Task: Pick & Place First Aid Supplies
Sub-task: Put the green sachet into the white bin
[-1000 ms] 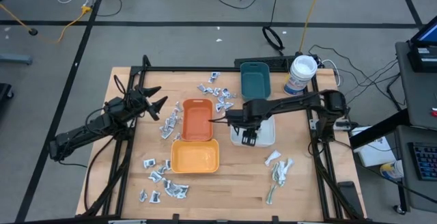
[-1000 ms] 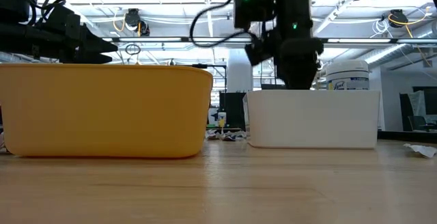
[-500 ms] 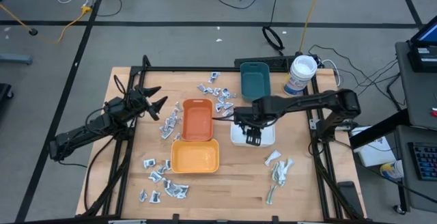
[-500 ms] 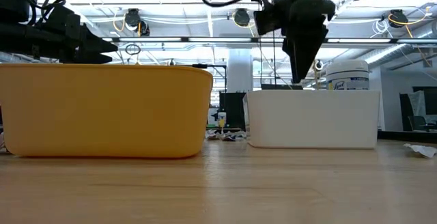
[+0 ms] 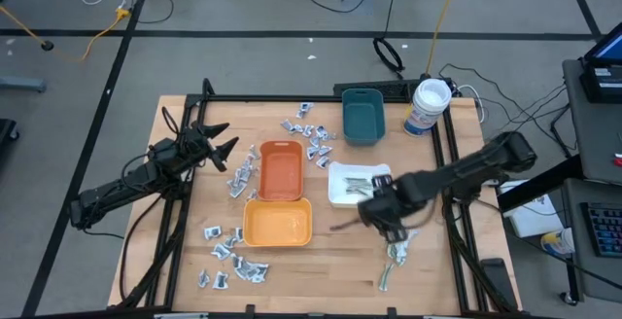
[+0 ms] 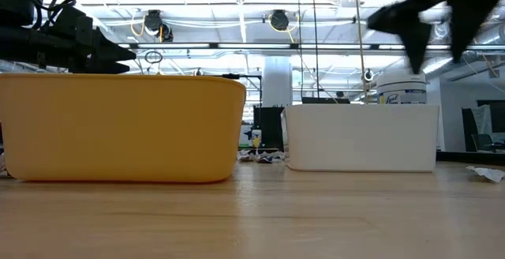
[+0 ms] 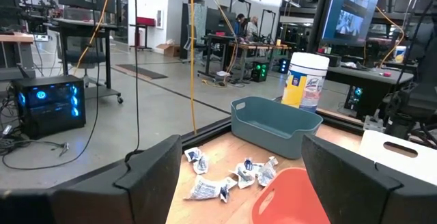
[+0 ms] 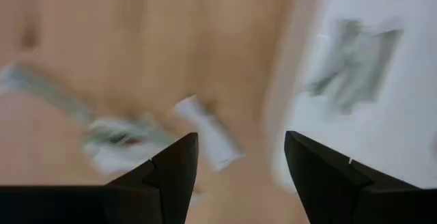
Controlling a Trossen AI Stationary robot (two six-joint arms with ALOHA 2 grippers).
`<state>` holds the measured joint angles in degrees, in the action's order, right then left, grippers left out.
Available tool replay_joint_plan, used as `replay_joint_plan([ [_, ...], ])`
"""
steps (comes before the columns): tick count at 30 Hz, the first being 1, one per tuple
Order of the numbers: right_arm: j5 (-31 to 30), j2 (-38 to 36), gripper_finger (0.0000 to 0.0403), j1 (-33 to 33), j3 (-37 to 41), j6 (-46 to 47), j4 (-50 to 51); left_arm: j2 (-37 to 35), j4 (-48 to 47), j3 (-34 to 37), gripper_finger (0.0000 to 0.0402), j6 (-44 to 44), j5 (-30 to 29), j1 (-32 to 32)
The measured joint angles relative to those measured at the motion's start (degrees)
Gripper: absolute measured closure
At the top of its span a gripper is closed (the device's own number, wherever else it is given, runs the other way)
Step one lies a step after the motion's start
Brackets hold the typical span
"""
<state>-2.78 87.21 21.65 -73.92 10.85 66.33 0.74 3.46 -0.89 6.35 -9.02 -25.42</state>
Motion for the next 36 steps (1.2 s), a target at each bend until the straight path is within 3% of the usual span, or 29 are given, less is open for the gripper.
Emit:
replay_joint_plan([
  [12,0.0,-8.6,0.019,13.4,8.9,0.6,3.4,0.0,0.0,0.0,0.0094,0.0,0.0,0.0],
  [21,5.8,-7.6,0.019,17.5,17.5,3.7,-3.9,0.0,0.0,0.0,0.0093,0.0,0.0,0.0],
  [36,4.3,-3.5,0.019,18.9,26.3,4.6,-13.6,0.0,0.0,0.0,0.0093,0.0,0.0,0.0],
])
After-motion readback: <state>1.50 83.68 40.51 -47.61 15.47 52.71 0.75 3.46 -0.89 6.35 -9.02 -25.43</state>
